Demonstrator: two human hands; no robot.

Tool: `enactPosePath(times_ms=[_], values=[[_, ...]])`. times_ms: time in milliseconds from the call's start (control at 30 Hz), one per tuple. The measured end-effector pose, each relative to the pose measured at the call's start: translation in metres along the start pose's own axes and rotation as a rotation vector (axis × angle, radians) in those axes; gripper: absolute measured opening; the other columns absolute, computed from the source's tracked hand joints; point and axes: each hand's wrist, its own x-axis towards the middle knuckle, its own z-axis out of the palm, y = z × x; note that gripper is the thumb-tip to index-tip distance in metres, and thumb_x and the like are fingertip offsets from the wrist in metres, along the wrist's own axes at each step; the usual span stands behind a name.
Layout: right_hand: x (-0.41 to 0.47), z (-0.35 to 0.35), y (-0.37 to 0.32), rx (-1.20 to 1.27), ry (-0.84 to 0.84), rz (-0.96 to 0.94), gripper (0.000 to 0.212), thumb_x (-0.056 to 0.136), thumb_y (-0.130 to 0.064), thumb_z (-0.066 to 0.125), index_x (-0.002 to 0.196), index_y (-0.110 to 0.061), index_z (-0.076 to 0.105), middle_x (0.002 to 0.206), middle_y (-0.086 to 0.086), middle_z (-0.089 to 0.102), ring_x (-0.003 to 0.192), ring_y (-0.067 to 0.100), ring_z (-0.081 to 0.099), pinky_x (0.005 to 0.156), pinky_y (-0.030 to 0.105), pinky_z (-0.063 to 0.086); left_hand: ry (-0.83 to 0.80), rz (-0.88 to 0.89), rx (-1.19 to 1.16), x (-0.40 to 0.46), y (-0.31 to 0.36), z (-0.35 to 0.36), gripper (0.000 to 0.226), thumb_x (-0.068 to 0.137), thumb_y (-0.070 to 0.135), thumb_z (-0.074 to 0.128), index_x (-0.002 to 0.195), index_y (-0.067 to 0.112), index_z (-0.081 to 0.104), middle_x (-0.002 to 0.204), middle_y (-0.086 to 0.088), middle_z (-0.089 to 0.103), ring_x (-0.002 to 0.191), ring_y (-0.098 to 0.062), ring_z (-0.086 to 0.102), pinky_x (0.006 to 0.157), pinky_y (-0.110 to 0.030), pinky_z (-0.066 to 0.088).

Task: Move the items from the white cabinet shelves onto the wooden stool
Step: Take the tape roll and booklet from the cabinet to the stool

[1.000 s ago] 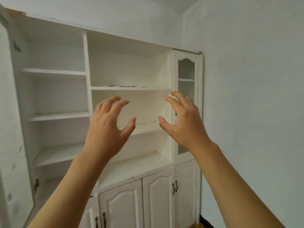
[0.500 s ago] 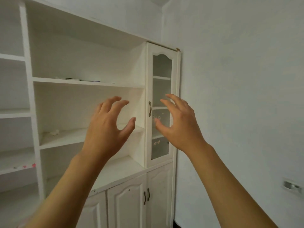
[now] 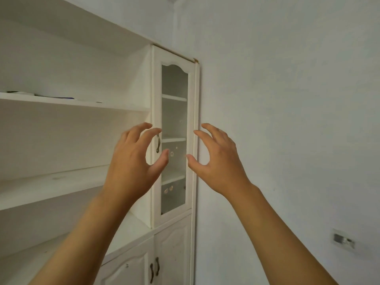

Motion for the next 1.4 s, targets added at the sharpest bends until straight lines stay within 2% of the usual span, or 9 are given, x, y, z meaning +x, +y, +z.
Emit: enactPosePath(times_ms=[167,700,967,1100,1333,1400], values=[[0.036,0.05,0.022,-0.03,-0.03,0.008,0.066,0.096,-0.061,0.056,0.154,-0.032,0.046,0.167,-0.008,0.033,0.154,0.018,0.029,0.124,0.045,0.031,0.002,-0.012,-0.047,0.029,-0.047,0.043,0.063,0.09,0.058,0.051,0.144,0.025,0.056,0.152,-0.001,0.05,0.141,-0.024,0.043,0.114,-0.051,0.044],[0.144,0.247,0.081,-0.035,-0.078,0.123,0.069,0.094,-0.064,0.06,0.156,-0.04,0.042,0.17,-0.013,0.028,0.157,0.015,0.026,0.126,0.046,0.025,-0.048,-0.043,-0.112,0.122,-0.224,0.19,0.064,0.089,0.062,0.05,0.145,0.031,0.056,0.155,0.003,0.049,0.143,-0.022,0.042,0.116,-0.052,0.042],[0.176,0.314,0.125,-0.039,-0.126,0.122,0.069,0.096,-0.063,0.06,0.157,-0.039,0.04,0.171,-0.012,0.027,0.158,0.016,0.025,0.128,0.047,0.02,-0.066,-0.097,-0.1,0.142,-0.273,0.258,0.065,0.088,0.064,0.05,0.144,0.032,0.056,0.155,0.003,0.05,0.143,-0.024,0.045,0.115,-0.051,0.04],[0.2,0.346,0.152,0.002,-0.127,0.088,0.066,0.096,-0.06,0.063,0.156,-0.038,0.043,0.17,-0.011,0.029,0.157,0.017,0.027,0.128,0.048,0.022,-0.072,-0.105,-0.066,0.16,-0.29,0.29,0.064,0.088,0.063,0.051,0.144,0.032,0.056,0.155,0.003,0.05,0.143,-0.024,0.044,0.114,-0.052,0.041],[0.256,0.406,0.195,0.103,-0.135,0.015,0.07,0.094,-0.067,0.054,0.157,-0.038,0.041,0.17,-0.01,0.03,0.157,0.019,0.027,0.128,0.054,0.025,-0.044,-0.162,0.029,0.195,-0.323,0.341,0.066,0.088,0.063,0.052,0.147,0.032,0.053,0.155,0.003,0.05,0.142,-0.024,0.046,0.115,-0.052,0.04],[0.271,0.422,0.204,0.118,-0.154,-0.018,0.07,0.096,-0.065,0.055,0.158,-0.037,0.039,0.171,-0.01,0.028,0.158,0.019,0.024,0.13,0.052,0.021,-0.038,-0.177,0.059,0.203,-0.331,0.353,0.067,0.089,0.062,0.052,0.148,0.031,0.052,0.155,0.003,0.05,0.142,-0.024,0.046,0.115,-0.051,0.04]])
